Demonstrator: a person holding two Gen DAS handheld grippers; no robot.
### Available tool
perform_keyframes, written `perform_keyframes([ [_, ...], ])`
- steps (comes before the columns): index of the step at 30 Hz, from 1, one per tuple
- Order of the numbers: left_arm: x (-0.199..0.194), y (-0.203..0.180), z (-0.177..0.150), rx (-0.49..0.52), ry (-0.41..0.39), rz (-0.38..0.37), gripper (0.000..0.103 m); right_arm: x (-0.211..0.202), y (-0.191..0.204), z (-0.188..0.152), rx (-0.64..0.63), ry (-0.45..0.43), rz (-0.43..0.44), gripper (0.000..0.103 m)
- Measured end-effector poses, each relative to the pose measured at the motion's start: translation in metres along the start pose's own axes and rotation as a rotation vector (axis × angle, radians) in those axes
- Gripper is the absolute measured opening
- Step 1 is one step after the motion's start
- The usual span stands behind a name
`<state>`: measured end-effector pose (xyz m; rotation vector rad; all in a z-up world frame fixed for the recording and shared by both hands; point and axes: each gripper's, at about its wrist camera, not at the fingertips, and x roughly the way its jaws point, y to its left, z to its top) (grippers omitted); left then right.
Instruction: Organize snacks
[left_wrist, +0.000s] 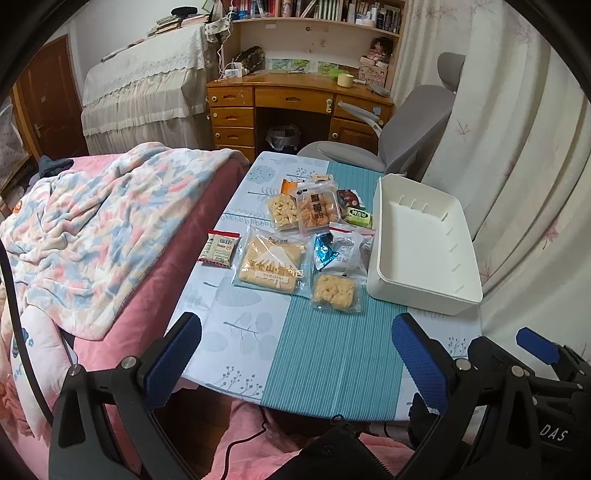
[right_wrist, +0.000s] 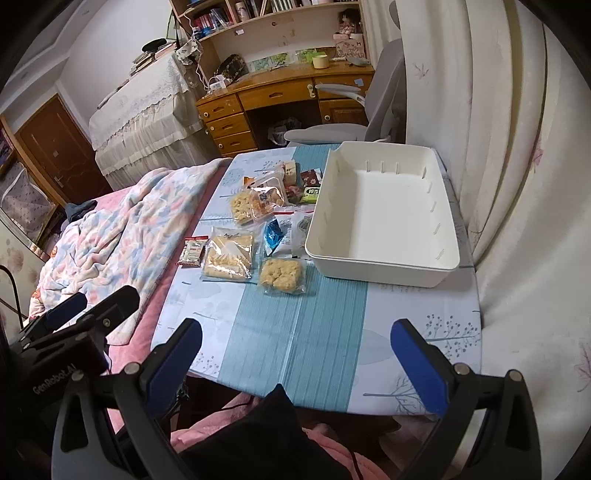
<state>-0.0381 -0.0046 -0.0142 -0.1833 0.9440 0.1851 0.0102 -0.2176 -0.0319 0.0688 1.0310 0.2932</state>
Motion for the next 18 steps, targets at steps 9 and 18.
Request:
perform_keyframes([
  [9, 0.023, 0.020, 0.023, 0.011, 0.025, -0.017, 0.102, 0.022, 0.003, 0.016, 0.091, 0.021, -0.015, 0.103],
  [18, 0.073, 0.066, 0.062, 0.004, 0.132, -0.035, 0.102, 0.074, 0.017, 0.034, 0.229, 0.137, -0.017, 0.103],
])
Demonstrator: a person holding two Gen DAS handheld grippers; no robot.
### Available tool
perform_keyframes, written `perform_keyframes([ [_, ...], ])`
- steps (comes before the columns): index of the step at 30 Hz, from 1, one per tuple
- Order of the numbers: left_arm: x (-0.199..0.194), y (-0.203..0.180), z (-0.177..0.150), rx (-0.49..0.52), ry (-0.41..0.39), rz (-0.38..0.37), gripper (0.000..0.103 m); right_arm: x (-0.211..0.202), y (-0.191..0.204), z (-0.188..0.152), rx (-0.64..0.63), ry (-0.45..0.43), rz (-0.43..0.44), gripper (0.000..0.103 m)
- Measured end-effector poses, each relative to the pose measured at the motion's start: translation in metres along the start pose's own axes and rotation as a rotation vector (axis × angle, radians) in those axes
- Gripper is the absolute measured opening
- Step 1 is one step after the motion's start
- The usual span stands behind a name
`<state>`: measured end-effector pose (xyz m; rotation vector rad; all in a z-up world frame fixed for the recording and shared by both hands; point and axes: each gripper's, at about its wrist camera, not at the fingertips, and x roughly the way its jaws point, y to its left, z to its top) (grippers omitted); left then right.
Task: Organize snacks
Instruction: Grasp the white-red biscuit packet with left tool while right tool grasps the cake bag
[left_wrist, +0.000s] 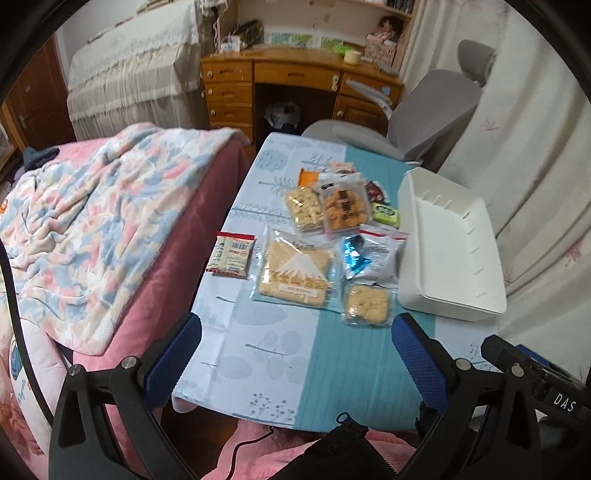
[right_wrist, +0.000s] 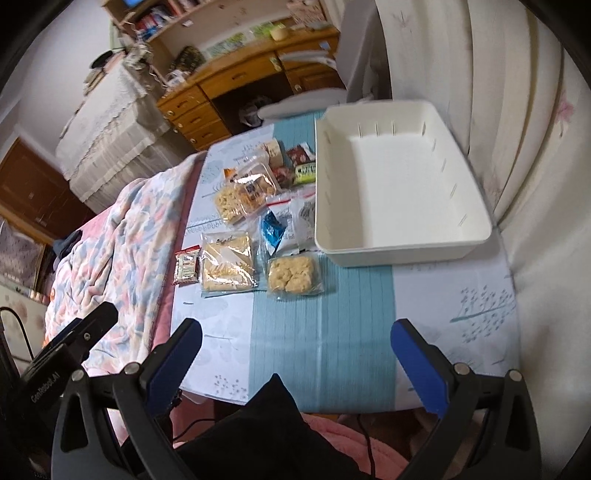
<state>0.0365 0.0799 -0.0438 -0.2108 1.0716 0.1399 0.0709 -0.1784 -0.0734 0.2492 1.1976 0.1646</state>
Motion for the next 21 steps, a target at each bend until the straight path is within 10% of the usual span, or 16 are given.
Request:
perform_keyframes([
  [21, 0.180, 0.089, 0.087, 0.085, 0.277, -0.003, 0.102, 0.142, 0.016, 0.030, 0.264, 0.247, -0.167, 0.103],
])
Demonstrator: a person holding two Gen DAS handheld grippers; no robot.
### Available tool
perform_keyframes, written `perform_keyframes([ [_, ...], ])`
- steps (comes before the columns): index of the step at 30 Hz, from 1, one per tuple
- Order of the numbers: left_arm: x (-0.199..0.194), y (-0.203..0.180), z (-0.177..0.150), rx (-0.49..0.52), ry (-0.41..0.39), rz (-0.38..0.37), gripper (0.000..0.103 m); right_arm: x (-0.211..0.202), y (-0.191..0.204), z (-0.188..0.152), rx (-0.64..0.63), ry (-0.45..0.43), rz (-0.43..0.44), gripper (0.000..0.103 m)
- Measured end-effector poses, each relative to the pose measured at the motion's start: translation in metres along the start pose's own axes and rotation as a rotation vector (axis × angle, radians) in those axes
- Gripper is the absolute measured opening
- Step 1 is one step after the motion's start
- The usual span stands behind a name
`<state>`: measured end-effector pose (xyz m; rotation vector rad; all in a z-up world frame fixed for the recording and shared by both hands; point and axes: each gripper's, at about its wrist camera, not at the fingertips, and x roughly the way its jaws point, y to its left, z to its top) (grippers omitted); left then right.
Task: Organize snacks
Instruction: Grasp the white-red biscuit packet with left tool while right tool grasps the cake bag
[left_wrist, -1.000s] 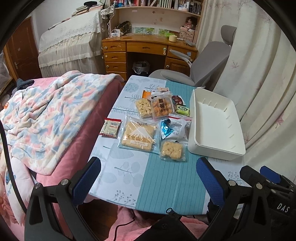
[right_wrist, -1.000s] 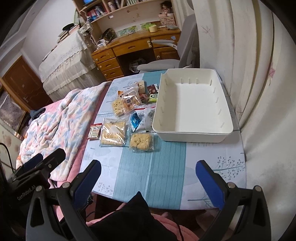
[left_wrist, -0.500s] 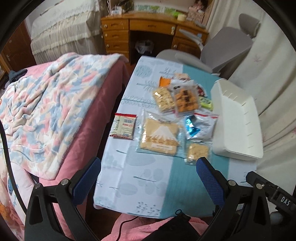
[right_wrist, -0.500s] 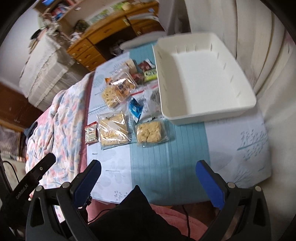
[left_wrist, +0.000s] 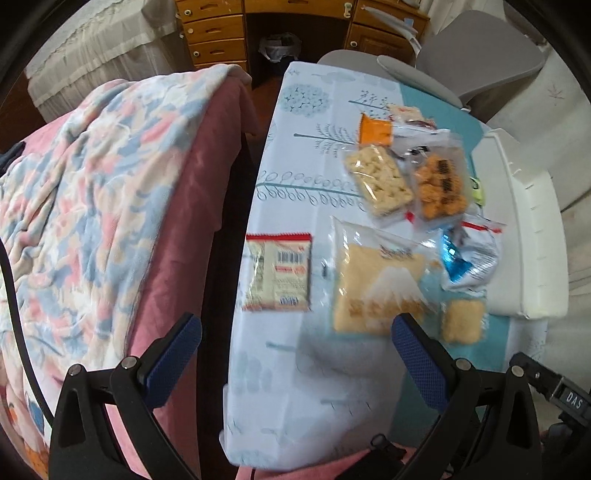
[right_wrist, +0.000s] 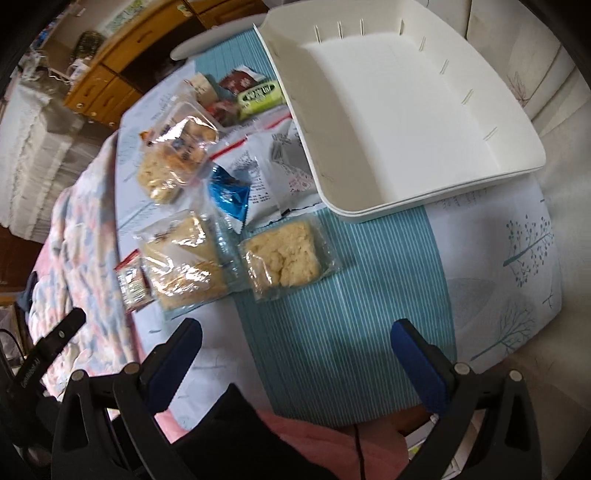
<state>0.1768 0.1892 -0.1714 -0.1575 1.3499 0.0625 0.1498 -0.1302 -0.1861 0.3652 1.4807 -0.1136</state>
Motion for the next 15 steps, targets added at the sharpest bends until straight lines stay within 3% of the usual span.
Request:
perform_keyframes([
  [9, 0.073, 0.025, 0.031, -0.001, 0.041, -0.043, 0.102, 0.034, 0.009, 0.002, -0.054, -0.092, -0.033, 0.102],
  [15, 0.106, 0.035, 0.036, -0.014, 0.079, -0.028, 0.095, 0.051, 0.016, -0.005, -0.120, -0.188, -0.059, 0.102],
])
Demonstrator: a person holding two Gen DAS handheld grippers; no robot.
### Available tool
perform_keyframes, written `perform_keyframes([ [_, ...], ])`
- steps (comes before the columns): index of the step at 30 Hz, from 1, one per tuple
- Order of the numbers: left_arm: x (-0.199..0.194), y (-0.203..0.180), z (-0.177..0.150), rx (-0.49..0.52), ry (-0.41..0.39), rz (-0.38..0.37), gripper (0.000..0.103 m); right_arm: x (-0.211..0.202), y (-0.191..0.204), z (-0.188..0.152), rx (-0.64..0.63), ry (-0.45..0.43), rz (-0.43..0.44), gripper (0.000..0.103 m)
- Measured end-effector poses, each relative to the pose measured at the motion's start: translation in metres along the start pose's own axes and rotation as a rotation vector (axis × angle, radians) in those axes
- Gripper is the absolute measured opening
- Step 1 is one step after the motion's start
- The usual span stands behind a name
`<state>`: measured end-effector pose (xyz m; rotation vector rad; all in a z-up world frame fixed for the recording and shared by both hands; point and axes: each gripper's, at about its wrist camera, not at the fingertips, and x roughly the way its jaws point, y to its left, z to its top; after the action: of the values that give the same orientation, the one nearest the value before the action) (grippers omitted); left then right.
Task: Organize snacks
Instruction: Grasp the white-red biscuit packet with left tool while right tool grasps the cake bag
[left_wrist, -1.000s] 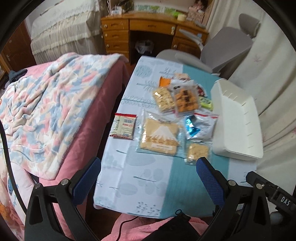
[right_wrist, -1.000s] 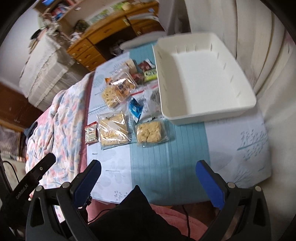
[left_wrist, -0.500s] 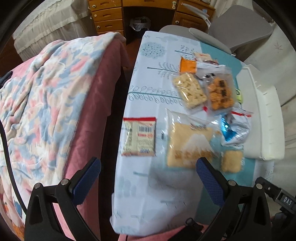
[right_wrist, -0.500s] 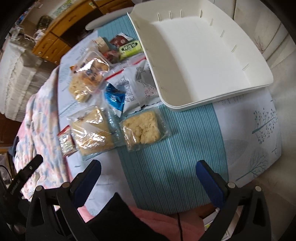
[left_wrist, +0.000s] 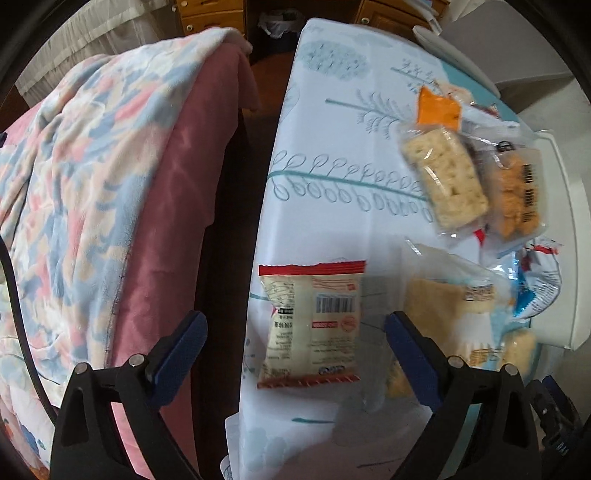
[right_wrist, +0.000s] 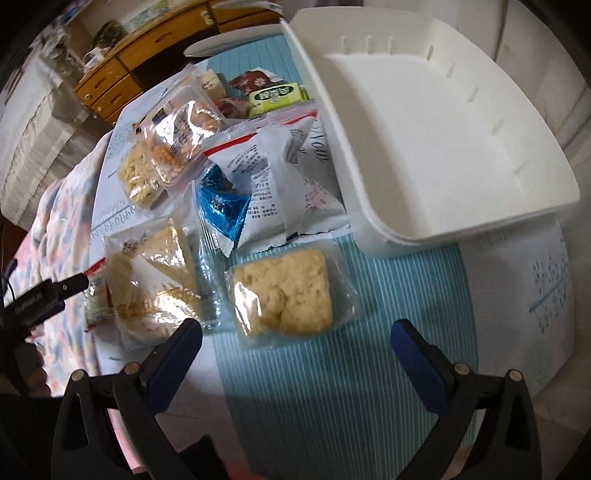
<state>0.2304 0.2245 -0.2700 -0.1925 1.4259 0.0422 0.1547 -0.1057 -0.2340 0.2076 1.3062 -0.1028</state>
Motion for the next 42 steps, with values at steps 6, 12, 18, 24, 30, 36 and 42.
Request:
perform_keyframes([
  [6, 0.017, 0.003, 0.000, 0.006, 0.028, -0.014, 0.089, 0.018, 0.006, -0.006, -0.032, -0.011, -0.051, 0.102],
  [12, 0.028, 0.007, -0.003, -0.004, 0.070, -0.041, 0.076, 0.035, 0.008, -0.009, -0.061, 0.004, -0.109, 0.102],
  [18, 0.032, 0.012, -0.002, -0.016, 0.070, -0.060, 0.068, 0.041, 0.010, -0.007, -0.076, 0.000, -0.117, 0.095],
  [24, 0.034, 0.023, 0.000, -0.053, 0.066, -0.077, 0.055, 0.040, 0.016, -0.007, -0.084, 0.004, -0.103, 0.080],
  [30, 0.034, 0.033, 0.000, -0.073, 0.063, -0.101, 0.047, 0.032, 0.036, -0.014, -0.110, 0.027, -0.104, 0.070],
  [36, 0.024, 0.037, -0.002, -0.080, 0.037, -0.133, 0.045, 0.019, 0.046, -0.023, -0.127, 0.027, -0.081, 0.068],
  [42, 0.001, 0.043, -0.008, -0.090, -0.014, -0.172, 0.045, -0.003, 0.064, -0.029, -0.170, -0.001, -0.012, 0.068],
])
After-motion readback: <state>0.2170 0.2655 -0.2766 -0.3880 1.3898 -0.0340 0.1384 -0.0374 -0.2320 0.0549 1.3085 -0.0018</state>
